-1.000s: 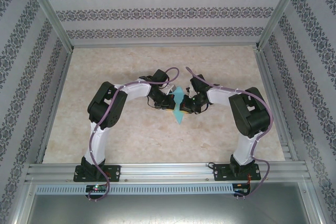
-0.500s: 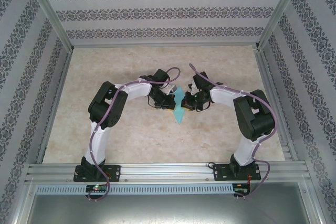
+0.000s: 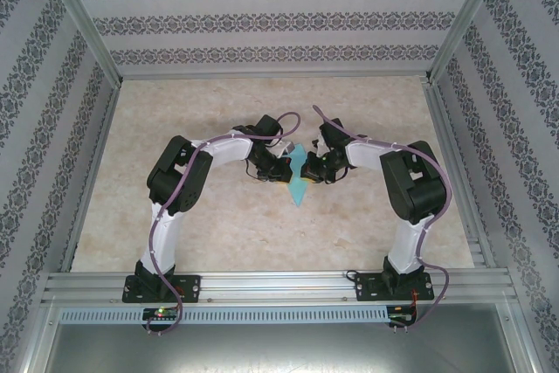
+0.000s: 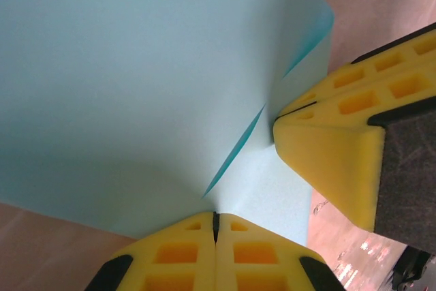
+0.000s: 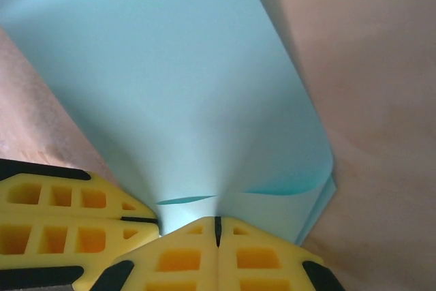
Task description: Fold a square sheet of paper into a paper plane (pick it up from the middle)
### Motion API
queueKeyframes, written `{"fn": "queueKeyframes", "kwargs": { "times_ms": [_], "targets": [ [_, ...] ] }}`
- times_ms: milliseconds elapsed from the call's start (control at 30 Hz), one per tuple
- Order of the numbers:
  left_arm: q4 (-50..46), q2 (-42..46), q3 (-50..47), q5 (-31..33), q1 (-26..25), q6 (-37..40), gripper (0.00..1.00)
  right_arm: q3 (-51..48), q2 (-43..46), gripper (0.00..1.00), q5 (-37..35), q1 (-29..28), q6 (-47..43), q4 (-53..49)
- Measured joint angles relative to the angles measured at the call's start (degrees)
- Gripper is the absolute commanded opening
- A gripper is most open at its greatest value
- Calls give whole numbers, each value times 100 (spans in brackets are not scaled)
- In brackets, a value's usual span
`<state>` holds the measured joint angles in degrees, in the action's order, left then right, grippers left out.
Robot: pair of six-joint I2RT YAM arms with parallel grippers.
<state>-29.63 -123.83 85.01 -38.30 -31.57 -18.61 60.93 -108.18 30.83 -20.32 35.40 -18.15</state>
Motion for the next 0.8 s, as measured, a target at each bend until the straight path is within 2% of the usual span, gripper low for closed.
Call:
{"fn": "queueKeyframes", "kwargs": {
  "times_ms": [800],
  "targets": [
    [35, -22, 52, 87, -37, 44, 0, 22, 13, 0, -17, 599, -282, -142]
  ]
}}
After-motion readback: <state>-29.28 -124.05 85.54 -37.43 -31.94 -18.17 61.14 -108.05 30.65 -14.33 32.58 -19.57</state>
